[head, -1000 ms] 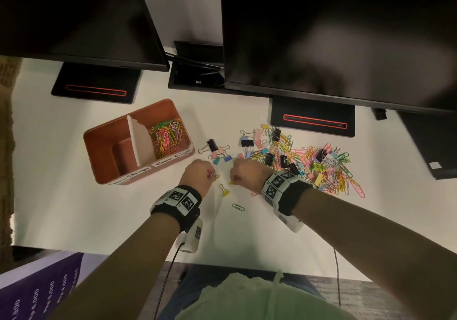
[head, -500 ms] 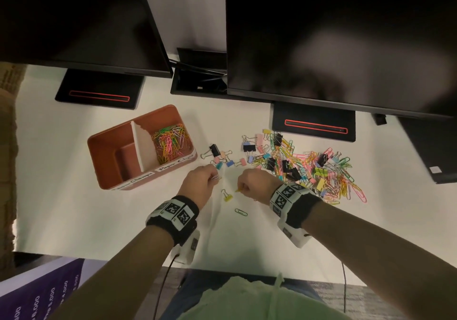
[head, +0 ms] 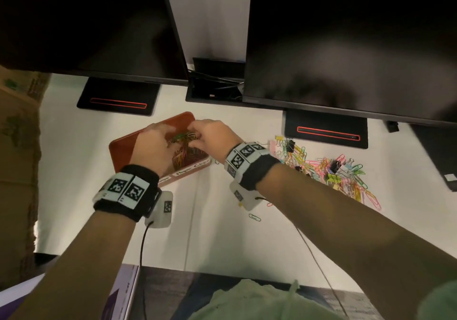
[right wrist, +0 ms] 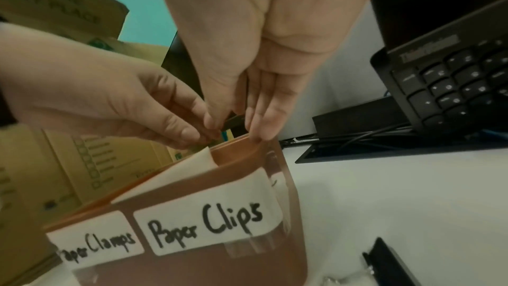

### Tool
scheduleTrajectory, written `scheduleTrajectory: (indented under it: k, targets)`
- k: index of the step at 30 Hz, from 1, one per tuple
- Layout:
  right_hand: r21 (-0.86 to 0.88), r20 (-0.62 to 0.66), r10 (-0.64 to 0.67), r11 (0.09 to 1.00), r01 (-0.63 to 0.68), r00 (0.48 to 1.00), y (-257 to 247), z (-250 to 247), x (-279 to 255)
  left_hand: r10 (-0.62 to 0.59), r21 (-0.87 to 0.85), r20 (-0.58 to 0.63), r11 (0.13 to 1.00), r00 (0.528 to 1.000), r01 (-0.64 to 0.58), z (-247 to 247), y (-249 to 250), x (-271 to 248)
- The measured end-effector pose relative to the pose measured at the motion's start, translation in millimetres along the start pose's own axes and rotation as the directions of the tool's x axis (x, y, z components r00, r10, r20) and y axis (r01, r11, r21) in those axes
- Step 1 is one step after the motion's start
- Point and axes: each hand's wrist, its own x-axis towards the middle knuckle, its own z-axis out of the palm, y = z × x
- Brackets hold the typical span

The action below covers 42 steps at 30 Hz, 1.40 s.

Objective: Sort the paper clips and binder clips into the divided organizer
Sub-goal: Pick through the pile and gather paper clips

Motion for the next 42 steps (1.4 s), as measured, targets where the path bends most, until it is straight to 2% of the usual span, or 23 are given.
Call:
scheduleTrajectory:
  k: [2,4,7,9,11,13,16,18,20,22,26,29,33,37,40,42]
  targets:
    - [0.047,-0.08,-0.038,0.998,0.042,0.996,11,-5,-18,0.141,-0.033,-0.072,0.989,0.987,-0.143,3,9,-8]
    - [0.039,-0.169,-0.03,0.999,0.038,0.985,38,-10,-44,0.249,-0.166,-0.076,0.952,0.966,-0.258,14,22,-16]
    - [-0.021,-0.207,0.152,0.987,-0.16,0.966,99,-18,-87,0.347,-0.312,0.042,0.895,0.937,-0.318,45,48,-29]
    - [-0.068,-0.215,0.309,0.942,-0.33,0.926,138,-24,-111,0.389,-0.345,0.181,0.885,0.903,-0.312,72,68,-35]
    - [-0.064,-0.238,0.412,0.897,-0.438,0.879,164,-28,-127,0.418,-0.331,0.307,0.889,0.855,-0.316,100,85,-38]
    - [-0.033,-0.243,0.458,0.877,-0.48,0.855,179,-30,-133,0.443,-0.291,0.372,0.89,0.816,-0.35,127,101,-35]
    - [-0.021,-0.197,0.444,0.89,-0.456,0.874,191,-24,-127,0.464,-0.147,0.468,0.88,0.752,-0.452,160,116,-26]
    - [-0.079,-0.148,0.401,0.906,-0.415,0.904,193,-17,-123,0.448,-0.019,0.527,0.856,0.722,-0.517,173,115,-22]
    - [-0.144,-0.105,0.352,0.92,-0.364,0.93,193,-10,-124,0.441,0.024,0.527,0.847,0.727,-0.531,177,107,-19]
    - [-0.162,-0.068,0.311,0.934,-0.318,0.948,190,-1,-130,0.437,-0.005,0.507,0.864,0.743,-0.504,173,96,-20]
    - [-0.102,-0.066,0.213,0.97,-0.219,0.975,190,5,-144,0.42,-0.037,0.497,0.885,0.759,-0.465,163,72,-25]
    - [-0.047,-0.125,0.277,0.957,-0.285,0.953,193,-6,-138,0.387,-0.088,0.447,0.916,0.806,-0.391,157,64,-27]
    - [-0.049,0.028,0.423,0.906,-0.421,0.906,187,-14,-125,0.313,-0.066,0.416,0.947,0.854,-0.315,158,67,-25]
    - [-0.017,0.069,0.41,0.912,-0.41,0.91,186,-7,-124,0.276,-0.048,0.375,0.959,0.885,-0.279,160,68,-21]
    - [-0.012,0.095,0.395,0.918,-0.396,0.914,186,-6,-131,0.312,-0.014,0.292,0.947,0.904,-0.322,155,70,-22]
    - [-0.02,0.108,0.384,0.923,-0.384,0.917,187,-6,-136,0.396,-0.022,0.274,0.913,0.876,-0.406,155,76,-25]
